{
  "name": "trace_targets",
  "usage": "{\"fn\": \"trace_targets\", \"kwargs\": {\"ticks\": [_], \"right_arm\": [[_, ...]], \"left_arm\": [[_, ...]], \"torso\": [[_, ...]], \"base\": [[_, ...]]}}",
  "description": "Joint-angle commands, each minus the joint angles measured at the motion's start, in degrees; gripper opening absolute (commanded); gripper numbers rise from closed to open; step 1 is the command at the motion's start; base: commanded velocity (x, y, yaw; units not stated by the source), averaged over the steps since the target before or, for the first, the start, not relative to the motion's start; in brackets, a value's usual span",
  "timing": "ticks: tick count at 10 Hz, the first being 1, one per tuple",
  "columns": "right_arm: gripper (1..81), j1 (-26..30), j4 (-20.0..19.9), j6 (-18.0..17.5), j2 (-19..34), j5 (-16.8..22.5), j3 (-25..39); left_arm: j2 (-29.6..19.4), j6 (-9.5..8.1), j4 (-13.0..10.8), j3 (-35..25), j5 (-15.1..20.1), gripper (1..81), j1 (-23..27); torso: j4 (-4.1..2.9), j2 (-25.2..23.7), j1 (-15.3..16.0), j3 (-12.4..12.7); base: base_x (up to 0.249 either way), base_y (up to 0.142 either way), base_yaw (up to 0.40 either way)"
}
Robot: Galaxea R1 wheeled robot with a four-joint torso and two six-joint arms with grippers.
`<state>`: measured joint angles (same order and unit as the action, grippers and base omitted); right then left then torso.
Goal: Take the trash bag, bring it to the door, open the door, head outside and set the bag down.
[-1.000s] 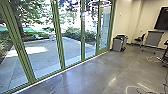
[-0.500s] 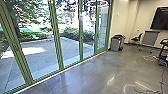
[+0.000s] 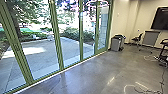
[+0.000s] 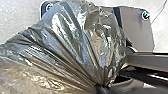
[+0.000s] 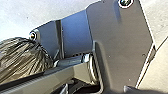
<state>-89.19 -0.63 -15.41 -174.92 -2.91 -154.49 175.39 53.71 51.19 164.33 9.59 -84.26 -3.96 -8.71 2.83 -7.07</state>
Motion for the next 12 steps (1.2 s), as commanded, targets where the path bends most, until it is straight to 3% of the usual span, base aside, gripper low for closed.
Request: {"fn": "trace_targets", "kwargs": {"ticks": [1, 5, 12], "right_arm": [[81.1, 2.74, 0.37, 0.20, -0.28, 3.44, -0.19], [81.1, 2.56, 0.37, 0.12, -0.45, 3.44, -0.19], [81.1, 2.47, 0.37, 0.12, -0.45, 3.44, -0.19]], "left_arm": [[0.14, 0.17, 0.05, 0.20, 4.91, 1.0, 3.00], [0.14, 0.25, 0.05, 0.20, 4.90, 1.0, 3.00], [0.14, 0.78, 0.05, 0.12, 4.91, 1.0, 2.91]], "torso": [[0.00, 0.00, 0.00, 0.00], [0.00, 0.00, 0.00, 0.00], [0.00, -0.02, -0.11, 0.02]], "base": [[0.000, 0.000, 0.000], [0.000, 0.000, 0.000], [0.108, 0.000, 0.000]]}}
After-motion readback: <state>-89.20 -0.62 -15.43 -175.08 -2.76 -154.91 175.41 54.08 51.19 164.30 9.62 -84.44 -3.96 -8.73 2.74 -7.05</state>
